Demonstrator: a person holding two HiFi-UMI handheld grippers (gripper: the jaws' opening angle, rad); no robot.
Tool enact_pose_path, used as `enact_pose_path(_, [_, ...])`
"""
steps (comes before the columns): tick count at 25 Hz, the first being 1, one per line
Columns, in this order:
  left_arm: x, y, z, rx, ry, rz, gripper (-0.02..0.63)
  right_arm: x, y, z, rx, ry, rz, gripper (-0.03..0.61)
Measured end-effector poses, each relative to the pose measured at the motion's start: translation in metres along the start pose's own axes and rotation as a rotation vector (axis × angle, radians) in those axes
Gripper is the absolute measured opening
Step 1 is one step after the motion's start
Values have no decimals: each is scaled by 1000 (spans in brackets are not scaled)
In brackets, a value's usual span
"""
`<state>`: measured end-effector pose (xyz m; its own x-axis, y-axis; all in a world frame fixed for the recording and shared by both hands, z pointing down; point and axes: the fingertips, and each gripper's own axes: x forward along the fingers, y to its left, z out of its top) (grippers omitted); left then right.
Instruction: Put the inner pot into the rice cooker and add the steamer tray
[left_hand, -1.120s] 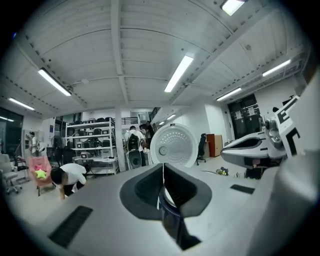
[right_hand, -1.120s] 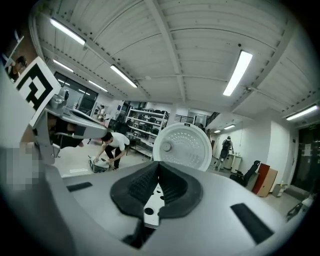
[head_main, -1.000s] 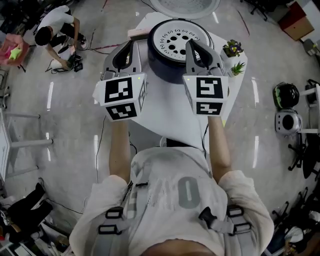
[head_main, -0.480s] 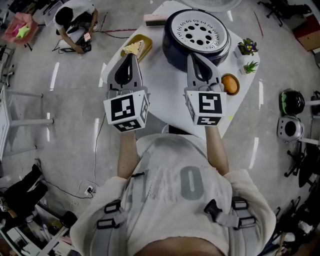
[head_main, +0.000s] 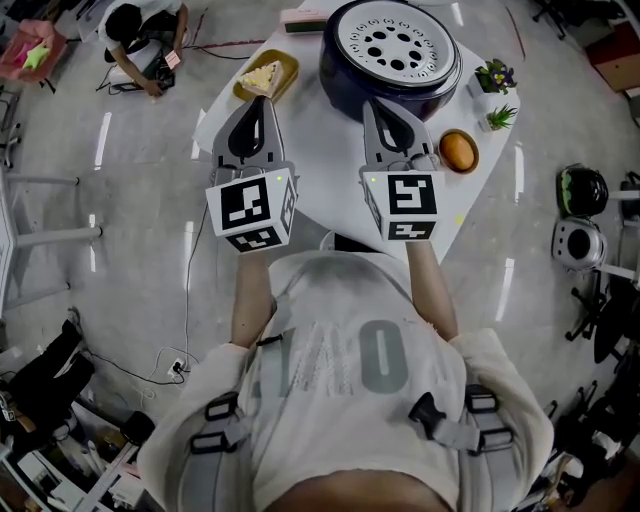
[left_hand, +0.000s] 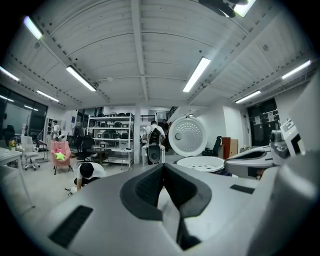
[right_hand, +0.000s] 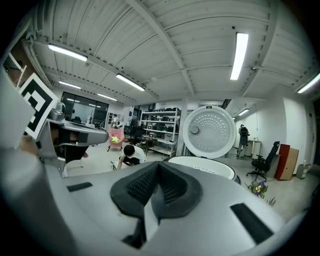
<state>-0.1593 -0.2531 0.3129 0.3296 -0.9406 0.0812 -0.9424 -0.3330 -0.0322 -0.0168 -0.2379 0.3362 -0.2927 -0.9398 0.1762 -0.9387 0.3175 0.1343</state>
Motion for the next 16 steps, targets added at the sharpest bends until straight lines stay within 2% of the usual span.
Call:
enact_pose_path(11, [11,-1,1,2,21,-10,20,7,-6,-7,30,40,5,6])
enact_pose_path(16, [-7,-1,1,9,19,-9,20,-6,6,-8,12,31,14,6])
